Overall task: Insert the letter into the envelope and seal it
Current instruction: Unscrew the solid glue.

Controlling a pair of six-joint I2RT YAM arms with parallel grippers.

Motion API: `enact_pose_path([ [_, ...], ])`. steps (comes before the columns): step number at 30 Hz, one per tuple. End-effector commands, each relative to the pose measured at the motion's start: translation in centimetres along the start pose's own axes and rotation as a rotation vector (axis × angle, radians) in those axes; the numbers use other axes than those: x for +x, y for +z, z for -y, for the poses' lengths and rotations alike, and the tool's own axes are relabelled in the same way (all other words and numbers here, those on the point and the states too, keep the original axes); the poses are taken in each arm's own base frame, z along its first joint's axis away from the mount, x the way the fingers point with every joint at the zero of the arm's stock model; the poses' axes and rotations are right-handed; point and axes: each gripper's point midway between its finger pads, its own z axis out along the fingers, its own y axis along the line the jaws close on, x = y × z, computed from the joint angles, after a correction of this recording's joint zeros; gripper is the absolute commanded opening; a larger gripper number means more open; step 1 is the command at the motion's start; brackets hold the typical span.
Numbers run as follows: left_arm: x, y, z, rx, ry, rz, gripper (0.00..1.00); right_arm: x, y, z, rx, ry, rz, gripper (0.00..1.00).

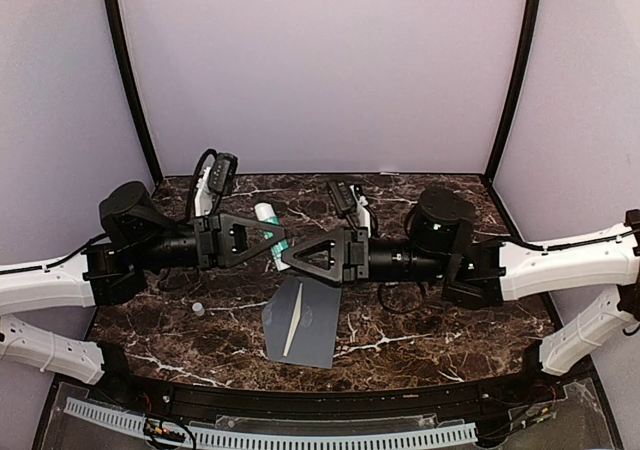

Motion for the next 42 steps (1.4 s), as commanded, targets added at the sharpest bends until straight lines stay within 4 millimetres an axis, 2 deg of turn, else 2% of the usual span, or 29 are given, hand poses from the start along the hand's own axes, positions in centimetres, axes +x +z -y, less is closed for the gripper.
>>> enact_pose_path([
  [1,0.0,-0.9,-2.9,-0.178,0.005,0.041,0.00,-1.2,-0.2,1.2,0.140,-0.044,0.050,0.47],
  [5,0.1,-1.9,-6.6,-0.377,-0.096,0.075,0.00,-0.4,-0.6,3.0,0.279,-0.115,0.031,0.59],
  [7,0.2,-2.2,-7.2,-0.409,-0.130,0.082,0.00,0.1,-0.7,3.8,0.344,-0.161,0.023,0.60],
  [14,0.4,-2.6,-7.8,-0.438,-0.201,0.101,0.00,1.0,-0.1,5.7,0.538,-0.281,0.007,0.61],
  [17,0.6,-2.7,-8.1,-0.453,-0.218,0.098,0.00,0.9,0.5,6.3,0.618,-0.326,-0.002,0.58],
  [21,0.9,-2.6,-8.2,-0.451,-0.234,0.093,0.00,1.1,1.2,7.3,0.697,-0.366,-0.020,0.47],
  [25,0.8,-2.6,-8.0,-0.443,-0.234,0.090,0.00,1.1,1.2,8.3,0.763,-0.377,-0.024,0.45],
  [42,1.4,-1.7,-8.2,-0.423,-0.245,0.054,0.00,0.7,1.9,7.4,0.713,-0.423,-0.007,0.42],
])
